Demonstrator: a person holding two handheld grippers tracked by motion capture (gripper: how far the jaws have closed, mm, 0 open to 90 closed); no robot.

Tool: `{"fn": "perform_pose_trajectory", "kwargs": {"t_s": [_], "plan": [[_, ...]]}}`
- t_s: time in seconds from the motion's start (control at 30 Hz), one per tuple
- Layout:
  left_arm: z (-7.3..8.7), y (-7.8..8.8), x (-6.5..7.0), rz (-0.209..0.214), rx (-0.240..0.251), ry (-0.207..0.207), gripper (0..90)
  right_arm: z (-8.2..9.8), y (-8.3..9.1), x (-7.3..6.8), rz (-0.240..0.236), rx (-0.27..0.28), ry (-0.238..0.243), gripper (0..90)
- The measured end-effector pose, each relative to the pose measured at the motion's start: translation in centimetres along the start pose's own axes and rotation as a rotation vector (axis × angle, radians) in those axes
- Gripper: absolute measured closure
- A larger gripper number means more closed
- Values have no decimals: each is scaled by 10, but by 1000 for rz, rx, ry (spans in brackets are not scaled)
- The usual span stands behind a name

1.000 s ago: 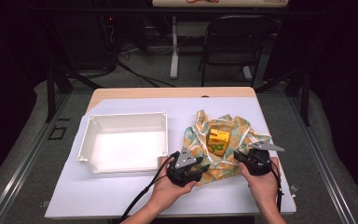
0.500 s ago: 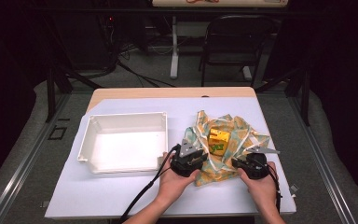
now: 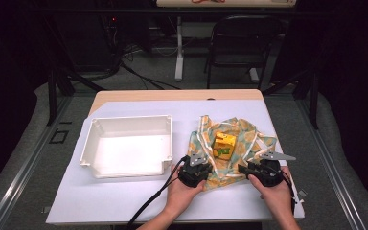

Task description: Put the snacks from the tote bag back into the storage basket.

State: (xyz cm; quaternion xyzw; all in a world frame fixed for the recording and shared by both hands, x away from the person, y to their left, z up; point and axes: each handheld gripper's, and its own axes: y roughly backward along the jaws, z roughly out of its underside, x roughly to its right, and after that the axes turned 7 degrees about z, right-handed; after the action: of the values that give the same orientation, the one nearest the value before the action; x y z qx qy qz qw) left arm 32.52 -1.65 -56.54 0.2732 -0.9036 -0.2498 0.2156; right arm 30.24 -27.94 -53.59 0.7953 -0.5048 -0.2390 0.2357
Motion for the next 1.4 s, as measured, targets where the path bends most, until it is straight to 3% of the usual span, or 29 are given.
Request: {"fn": "perform_pose_trajectory", "kwargs": {"t_s": [0.07, 0.23, 0.3, 0.47, 0.6, 0.73, 0.83, 0.97, 1.23, 1.4], "plan": [[0, 0, 0, -6, -6, -16, 807, -5, 7, -3, -2, 38, 34, 540], [0, -1, -3, 3, -8, 26, 800, -21, 24, -9, -13, 115, 90, 491], [0, 0, -3, -1, -1, 23, 797, -30, 29, -10, -6, 147, 111, 479], [0, 0, -2, -4, -1, 17, 794, -47, 33, -9, -22, 191, 134, 484], [0, 0, -2, -5, -4, 14, 792, -62, 30, -9, -35, 214, 183, 489], [0, 0, -1, -3, -3, 14, 789, -73, 21, -12, -61, 189, 224, 385], [0, 0, -1, -1, -4, 13, 789, -78, 13, -13, -99, 163, 248, 336], [0, 0, -1, 0, -4, 12, 787, -85, -3, -12, -117, 119, 275, 281], [1, 0, -1, -1, -1, 7, 786, -91, -27, -11, -129, 47, 316, 241], [1, 0, -1, 0, 0, 5, 783, -91, -38, -9, -150, 33, 331, 240]]}}
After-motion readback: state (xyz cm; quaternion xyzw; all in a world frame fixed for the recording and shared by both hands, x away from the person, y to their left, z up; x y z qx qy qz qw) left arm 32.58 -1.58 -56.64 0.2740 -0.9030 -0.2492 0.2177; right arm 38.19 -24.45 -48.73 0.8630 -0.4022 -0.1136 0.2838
